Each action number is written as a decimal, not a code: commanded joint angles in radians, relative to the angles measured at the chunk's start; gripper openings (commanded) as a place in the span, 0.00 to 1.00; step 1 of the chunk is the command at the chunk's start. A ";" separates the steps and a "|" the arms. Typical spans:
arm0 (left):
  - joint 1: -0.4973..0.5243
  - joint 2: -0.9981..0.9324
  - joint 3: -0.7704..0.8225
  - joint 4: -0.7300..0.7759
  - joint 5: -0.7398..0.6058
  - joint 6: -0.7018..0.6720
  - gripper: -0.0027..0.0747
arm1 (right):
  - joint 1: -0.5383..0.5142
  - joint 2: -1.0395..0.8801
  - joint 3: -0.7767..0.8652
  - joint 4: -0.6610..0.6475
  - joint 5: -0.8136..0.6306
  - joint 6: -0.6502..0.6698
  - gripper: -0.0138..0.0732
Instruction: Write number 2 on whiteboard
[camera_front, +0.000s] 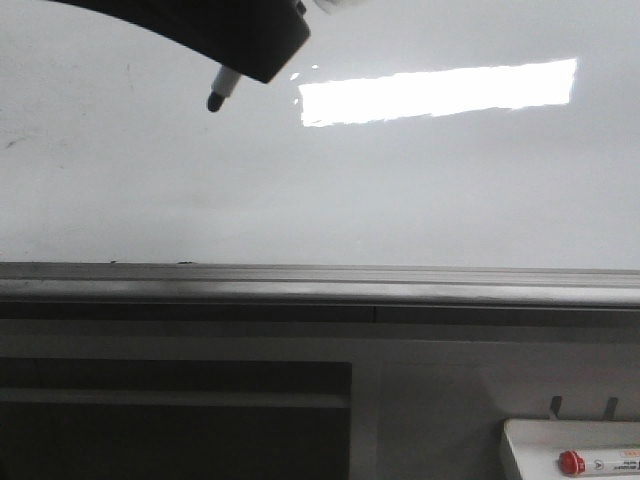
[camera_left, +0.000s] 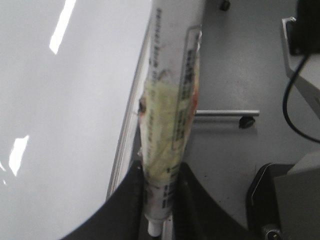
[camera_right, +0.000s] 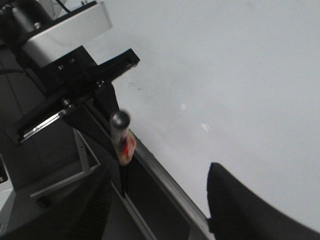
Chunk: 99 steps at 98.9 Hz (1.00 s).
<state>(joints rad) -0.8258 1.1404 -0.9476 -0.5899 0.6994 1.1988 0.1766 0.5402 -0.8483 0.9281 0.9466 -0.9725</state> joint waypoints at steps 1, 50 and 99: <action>-0.032 -0.029 -0.037 0.010 -0.031 0.035 0.01 | 0.060 0.059 -0.061 0.068 -0.029 -0.084 0.59; -0.034 -0.030 -0.041 0.008 -0.035 0.035 0.01 | 0.456 0.312 -0.073 0.017 -0.211 -0.107 0.59; -0.034 -0.030 -0.041 0.008 -0.035 0.035 0.01 | 0.581 0.490 -0.073 -0.009 -0.348 -0.107 0.23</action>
<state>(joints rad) -0.8536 1.1330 -0.9533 -0.5486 0.7132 1.2348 0.7572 1.0316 -0.8892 0.8796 0.6241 -1.0703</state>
